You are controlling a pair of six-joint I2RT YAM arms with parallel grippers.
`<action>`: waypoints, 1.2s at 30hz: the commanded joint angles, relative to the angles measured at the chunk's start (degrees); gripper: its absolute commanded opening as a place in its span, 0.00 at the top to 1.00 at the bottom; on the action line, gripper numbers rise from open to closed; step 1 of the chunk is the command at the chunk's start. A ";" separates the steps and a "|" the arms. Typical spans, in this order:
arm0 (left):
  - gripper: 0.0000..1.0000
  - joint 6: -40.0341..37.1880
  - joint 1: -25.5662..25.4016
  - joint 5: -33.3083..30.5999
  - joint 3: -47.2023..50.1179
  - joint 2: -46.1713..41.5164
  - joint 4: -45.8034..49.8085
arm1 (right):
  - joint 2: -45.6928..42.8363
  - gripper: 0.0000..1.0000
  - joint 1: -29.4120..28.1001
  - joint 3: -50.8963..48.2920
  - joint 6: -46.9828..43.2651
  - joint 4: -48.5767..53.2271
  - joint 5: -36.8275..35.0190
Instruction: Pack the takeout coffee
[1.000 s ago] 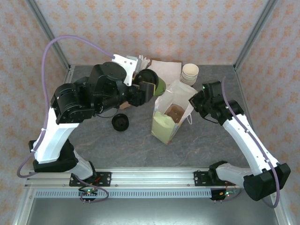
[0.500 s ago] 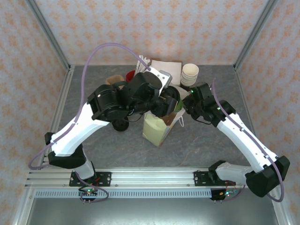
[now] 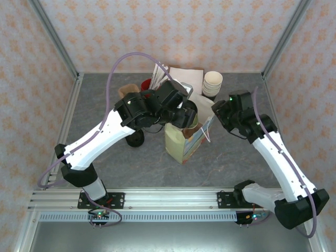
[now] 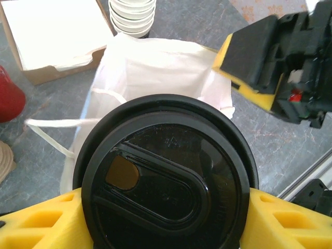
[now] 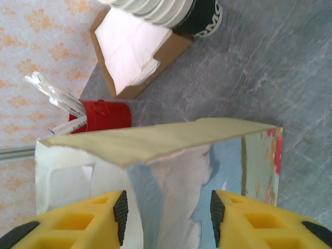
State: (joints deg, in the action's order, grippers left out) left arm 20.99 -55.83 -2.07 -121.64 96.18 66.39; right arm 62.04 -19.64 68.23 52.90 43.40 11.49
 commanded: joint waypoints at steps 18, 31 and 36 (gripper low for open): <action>0.38 -6.09 2.58 -0.17 17.78 -5.09 -13.40 | 17.96 0.47 7.69 21.31 -53.16 7.26 25.25; 0.39 -7.69 4.09 2.08 15.81 -3.25 -13.00 | 28.91 0.48 6.13 28.85 -66.19 14.26 25.76; 0.39 -8.34 4.77 2.19 13.88 -2.29 -12.25 | 31.89 0.66 5.22 31.94 -68.23 16.11 26.65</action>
State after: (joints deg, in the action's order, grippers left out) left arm 14.24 -51.57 -0.19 -105.41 93.25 54.39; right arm 93.10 -13.91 97.32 -11.88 56.69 36.88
